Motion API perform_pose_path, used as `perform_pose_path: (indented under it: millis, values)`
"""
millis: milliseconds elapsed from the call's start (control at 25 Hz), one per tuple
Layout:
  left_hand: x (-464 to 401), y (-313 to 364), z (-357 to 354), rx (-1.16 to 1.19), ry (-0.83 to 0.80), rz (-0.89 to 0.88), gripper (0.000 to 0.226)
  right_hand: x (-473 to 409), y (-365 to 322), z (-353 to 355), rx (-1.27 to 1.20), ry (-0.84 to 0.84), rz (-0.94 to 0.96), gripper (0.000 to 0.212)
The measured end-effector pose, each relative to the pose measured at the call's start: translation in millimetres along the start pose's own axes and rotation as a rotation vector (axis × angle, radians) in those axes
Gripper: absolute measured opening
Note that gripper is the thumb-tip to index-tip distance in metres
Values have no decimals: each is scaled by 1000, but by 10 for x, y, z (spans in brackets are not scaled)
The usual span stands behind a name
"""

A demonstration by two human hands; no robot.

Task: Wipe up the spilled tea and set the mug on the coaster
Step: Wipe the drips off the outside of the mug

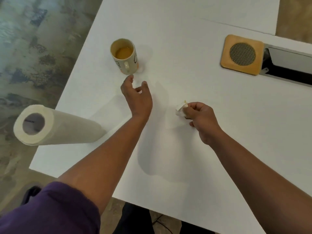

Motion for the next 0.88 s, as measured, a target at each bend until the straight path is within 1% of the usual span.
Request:
perform_pose_path:
  millis: [80, 200, 240, 360, 560, 640, 760, 880]
  values:
    - [-273, 156, 117, 88, 106, 63, 38, -123, -86, -85, -2, -9, 10, 7]
    - [-522, 232, 218, 85, 170, 120, 18, -286, -190, -203, 27, -22, 20, 9]
    - [-552, 226, 217, 68, 158, 130, 16, -331, -221, -233, 29, -25, 26, 8]
    - [-607, 184, 171, 51, 83, 165, 28, -464, -293, -319, 39, -32, 39, 4]
    - [-700, 134, 107, 148, -67, 231, 33, -672, -382, -493, 62, -43, 65, 10]
    - [-706, 127, 110, 170, -77, 245, 35, -751, -430, -575, 72, -51, 72, 11]
    - [-683, 155, 182, 222, -41, 246, 34, -877, -546, -697, 85, -66, 106, 10]
    - [-629, 250, 349, 248, 5, 159, 33, -1044, -730, -814, 98, -75, 169, 6]
Point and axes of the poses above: each hand's wrist, its own x-axis away from the middle knuckle, its own z-axis out of the back of the hand, y = z × x, the point moved 8 cm from there along -x, towards the middle knuckle, and after that the axes turned 6 degrees about z, right-handed, at the moved point
